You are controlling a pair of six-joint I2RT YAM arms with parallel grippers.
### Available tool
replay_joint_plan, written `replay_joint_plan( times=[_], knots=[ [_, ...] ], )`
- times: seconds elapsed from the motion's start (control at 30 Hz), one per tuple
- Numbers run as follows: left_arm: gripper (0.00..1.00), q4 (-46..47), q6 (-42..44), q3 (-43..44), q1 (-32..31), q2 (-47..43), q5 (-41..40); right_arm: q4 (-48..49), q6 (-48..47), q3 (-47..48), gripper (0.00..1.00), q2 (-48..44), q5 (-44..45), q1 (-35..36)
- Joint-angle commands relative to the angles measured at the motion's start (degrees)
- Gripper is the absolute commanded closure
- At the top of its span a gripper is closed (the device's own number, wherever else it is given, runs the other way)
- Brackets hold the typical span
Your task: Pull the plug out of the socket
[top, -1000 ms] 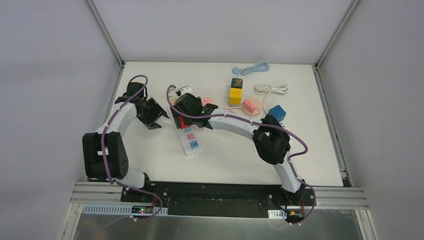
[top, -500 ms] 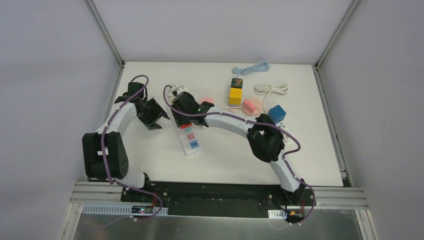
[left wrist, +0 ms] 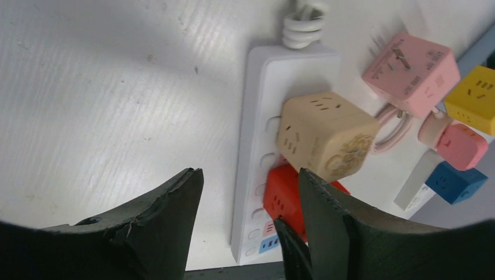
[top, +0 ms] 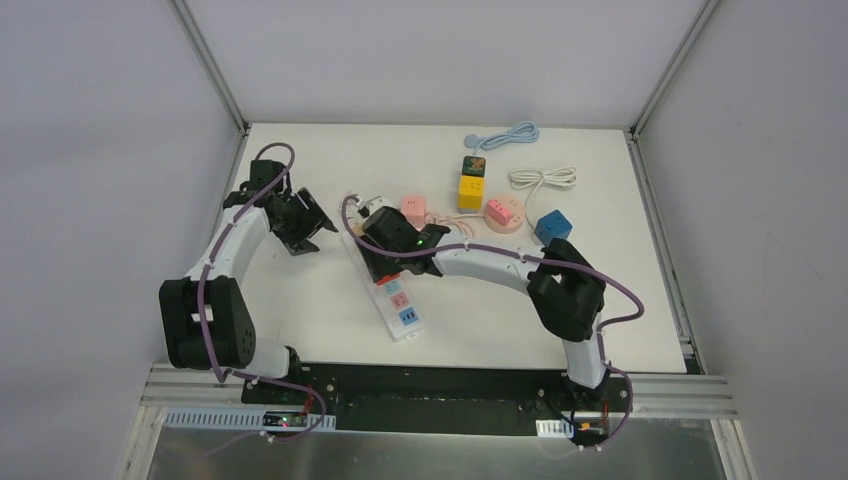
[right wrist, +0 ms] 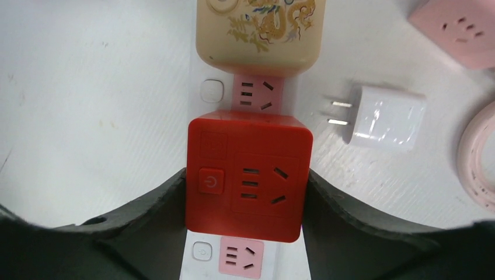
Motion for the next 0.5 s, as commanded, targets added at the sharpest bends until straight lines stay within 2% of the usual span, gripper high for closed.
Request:
replay_joint_plan(
  times=[0.0,0.07,0.23,0.33,0.4,0.47],
  knots=[
    [0.36,3.7,-0.7,-2.4,0.0,-4.3,6.1,-0.2,2.3,-3.5,0.41,-6.6,-2.4,2.3],
    [0.35,6.4,-1.6,-4.6,-0.5,-5.4,8.3,0.4,4.1,-4.7,0.26,-7.4,-1.2,2.7],
    [0.28,10.3,-2.4,-7.1,-4.4,-6.0,7.7,3.1,6.8,-5.9,0.13,-7.6,2.2,2.6],
    [0.23,9.6,-4.0,-6.9,-5.6,-5.8,6.2,2.7,7.3,-4.4,0.11,-6.8,2.6,2.6],
    [0.15,9.9,-4.3,-6.8,-5.9,-5.9,6.2,1.0,7.7,-3.2,0.11,-6.0,3.2,2.5],
    [0.13,10.7,-4.3,-6.7,-6.1,-5.6,7.1,0.6,8.1,-3.6,0.13,-5.9,3.0,2.6]
  ],
)
